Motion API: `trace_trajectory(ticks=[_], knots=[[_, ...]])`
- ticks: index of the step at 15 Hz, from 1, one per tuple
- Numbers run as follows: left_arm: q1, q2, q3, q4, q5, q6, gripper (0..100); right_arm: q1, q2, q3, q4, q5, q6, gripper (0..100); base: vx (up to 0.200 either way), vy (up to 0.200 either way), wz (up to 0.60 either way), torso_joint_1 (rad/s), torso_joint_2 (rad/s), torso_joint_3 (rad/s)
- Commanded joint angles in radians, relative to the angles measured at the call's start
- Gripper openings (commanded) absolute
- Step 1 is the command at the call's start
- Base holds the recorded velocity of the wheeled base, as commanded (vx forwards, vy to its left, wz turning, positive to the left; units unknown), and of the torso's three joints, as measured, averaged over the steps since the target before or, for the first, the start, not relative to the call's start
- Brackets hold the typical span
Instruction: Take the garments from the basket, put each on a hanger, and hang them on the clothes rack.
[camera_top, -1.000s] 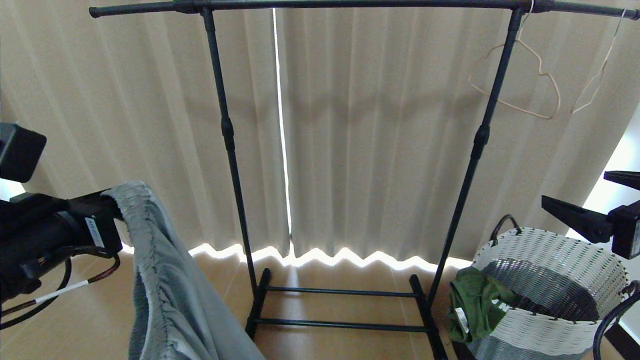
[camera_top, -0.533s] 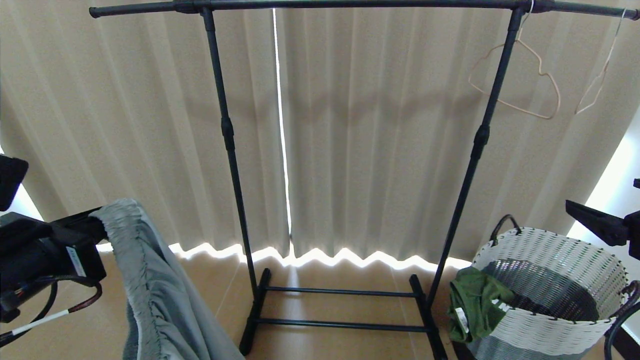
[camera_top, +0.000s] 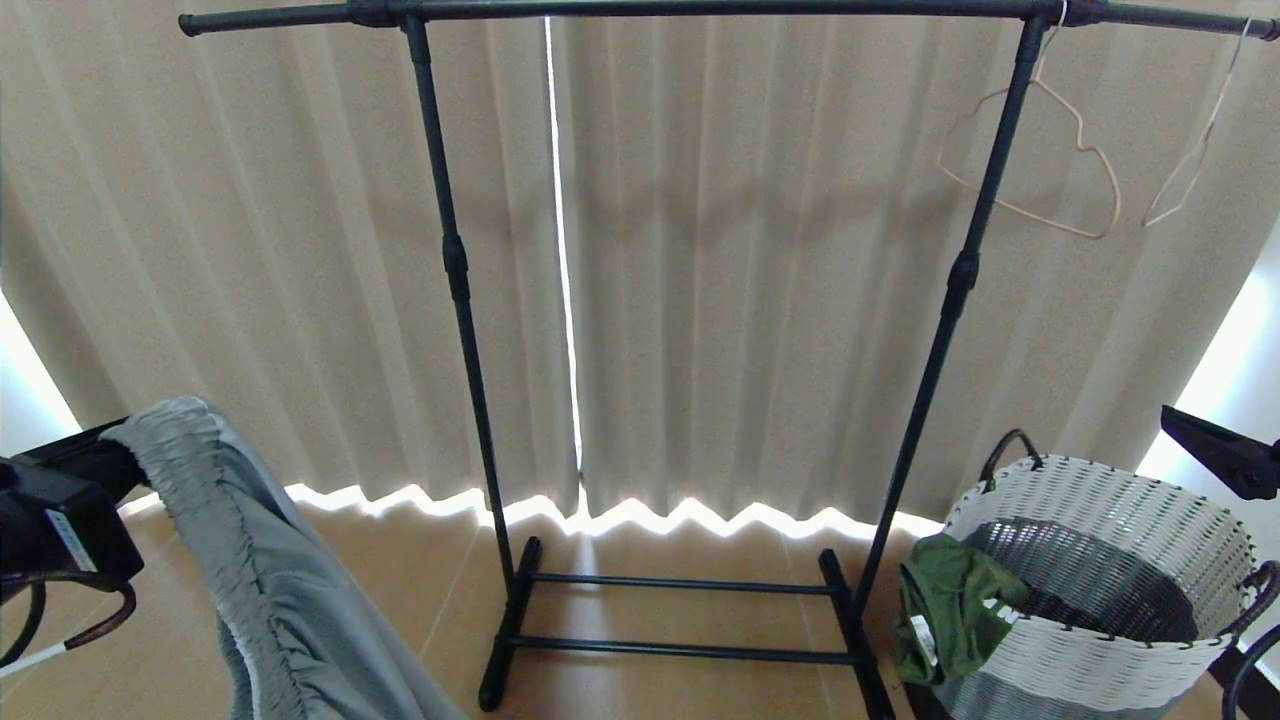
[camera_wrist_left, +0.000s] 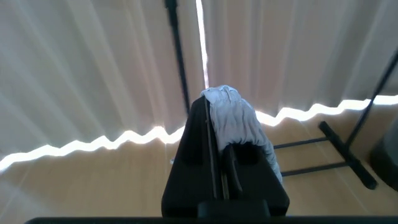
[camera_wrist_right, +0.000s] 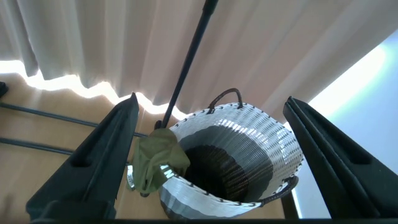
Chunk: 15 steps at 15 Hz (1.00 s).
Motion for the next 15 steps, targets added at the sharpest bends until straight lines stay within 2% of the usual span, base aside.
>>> trace_trajectory(ticks=[1, 11, 15], knots=[[0.015, -0.005, 0.003, -0.002, -0.001, 0.001, 0, 0.000, -0.002, 0.001, 0.000, 0.001, 0.000, 100, 0.000, 0.000, 0.00, 0.000, 0.00, 0.000], [0.013, -0.013, -0.007, -0.002, -0.004, 0.001, 0, 0.001, -0.002, 0.019, -0.001, 0.002, 0.001, 100, 0.000, 0.000, 0.00, 0.002, -0.01, -0.004], [0.013, -0.013, -0.009, -0.002, -0.004, 0.002, 0, 0.001, -0.002, 0.024, -0.001, 0.002, 0.001, 100, 0.000, 0.000, 0.00, 0.065, -0.24, -0.273]])
